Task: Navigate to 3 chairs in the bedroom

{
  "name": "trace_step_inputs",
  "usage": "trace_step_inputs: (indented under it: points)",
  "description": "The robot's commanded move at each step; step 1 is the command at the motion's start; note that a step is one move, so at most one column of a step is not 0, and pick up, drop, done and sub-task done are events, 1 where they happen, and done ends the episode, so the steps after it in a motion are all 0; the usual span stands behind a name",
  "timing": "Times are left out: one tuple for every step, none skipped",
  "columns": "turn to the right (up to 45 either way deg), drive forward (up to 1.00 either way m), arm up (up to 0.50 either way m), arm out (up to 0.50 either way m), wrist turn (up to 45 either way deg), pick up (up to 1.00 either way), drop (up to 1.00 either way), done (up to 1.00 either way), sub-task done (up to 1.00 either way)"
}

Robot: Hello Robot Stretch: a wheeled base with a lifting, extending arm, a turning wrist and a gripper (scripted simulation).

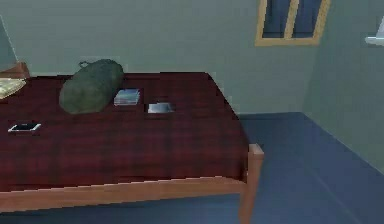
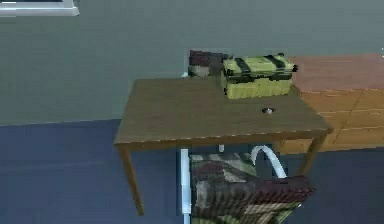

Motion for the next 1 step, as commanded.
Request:
trace_step_inputs:
  points:
    - [45.0, 0.0, 0.0, 0.0, 0.0, 0.0, 0.0, 0.0, 0.0]
